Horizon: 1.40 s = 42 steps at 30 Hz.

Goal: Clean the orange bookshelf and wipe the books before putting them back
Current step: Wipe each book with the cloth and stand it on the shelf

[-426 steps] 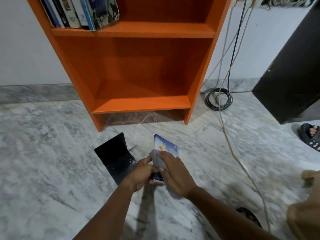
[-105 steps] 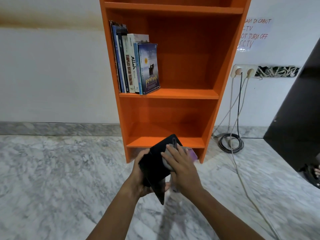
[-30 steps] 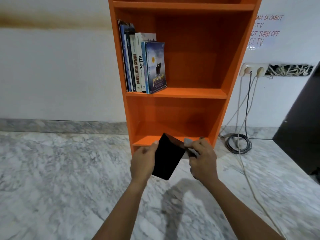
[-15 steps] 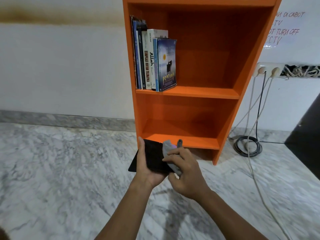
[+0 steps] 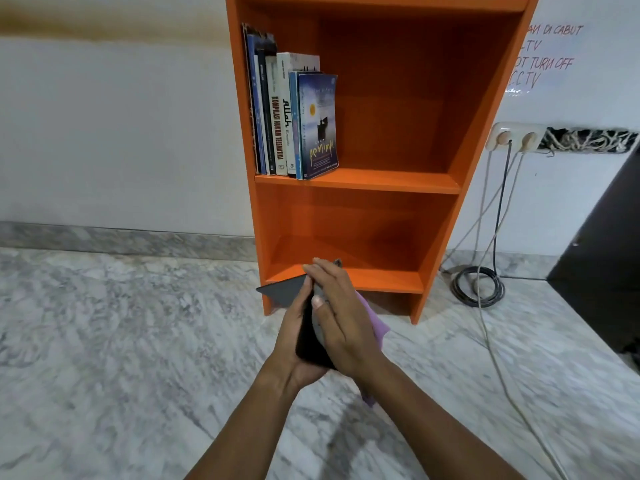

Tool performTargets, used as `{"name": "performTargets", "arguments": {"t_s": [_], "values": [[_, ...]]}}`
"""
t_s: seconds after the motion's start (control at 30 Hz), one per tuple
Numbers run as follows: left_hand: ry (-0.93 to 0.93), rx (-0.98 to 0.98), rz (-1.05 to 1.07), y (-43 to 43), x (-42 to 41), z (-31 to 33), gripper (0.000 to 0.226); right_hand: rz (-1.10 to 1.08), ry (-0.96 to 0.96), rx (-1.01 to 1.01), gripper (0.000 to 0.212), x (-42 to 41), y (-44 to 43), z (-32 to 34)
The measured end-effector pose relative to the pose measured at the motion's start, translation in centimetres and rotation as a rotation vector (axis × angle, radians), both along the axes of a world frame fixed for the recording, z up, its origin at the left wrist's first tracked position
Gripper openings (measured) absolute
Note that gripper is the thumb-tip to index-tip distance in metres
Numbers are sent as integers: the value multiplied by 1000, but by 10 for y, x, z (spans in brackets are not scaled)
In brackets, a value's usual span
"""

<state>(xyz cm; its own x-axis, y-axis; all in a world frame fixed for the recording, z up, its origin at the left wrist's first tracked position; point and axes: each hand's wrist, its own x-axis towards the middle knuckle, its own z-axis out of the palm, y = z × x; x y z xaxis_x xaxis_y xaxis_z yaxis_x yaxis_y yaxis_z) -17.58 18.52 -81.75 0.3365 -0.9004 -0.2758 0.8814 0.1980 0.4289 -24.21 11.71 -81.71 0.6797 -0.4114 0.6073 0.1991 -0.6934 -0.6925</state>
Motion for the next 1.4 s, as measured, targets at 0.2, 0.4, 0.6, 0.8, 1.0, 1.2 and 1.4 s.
{"name": "performTargets", "arguments": {"t_s": [0.2, 0.4, 0.6, 0.8, 1.0, 1.2, 1.4], "values": [[-147, 5, -75, 2, -7, -1, 55, -329, -9, 145, 27, -1, -28, -4], [-156, -11, -60, 3, -6, -3, 49, -468, 128, 452, 30, -1, -45, -1], [-240, -1, -68, -3, -4, -2, 64, -459, 52, 409, 23, -2, -29, 13], [-157, -59, -123, -5, -15, -1, 45, -157, -143, 164, 29, 3, -3, 28], [-113, -58, -93, -1, -17, 5, 47, -233, -86, 71, 32, 0, -25, 14], [-231, -52, -13, 2, -7, 3, 48, -490, 135, 158, 32, -13, -38, -1], [-190, -104, 98, -5, 1, 5, 64, -329, 106, 477, 43, -4, -9, -14]]}}
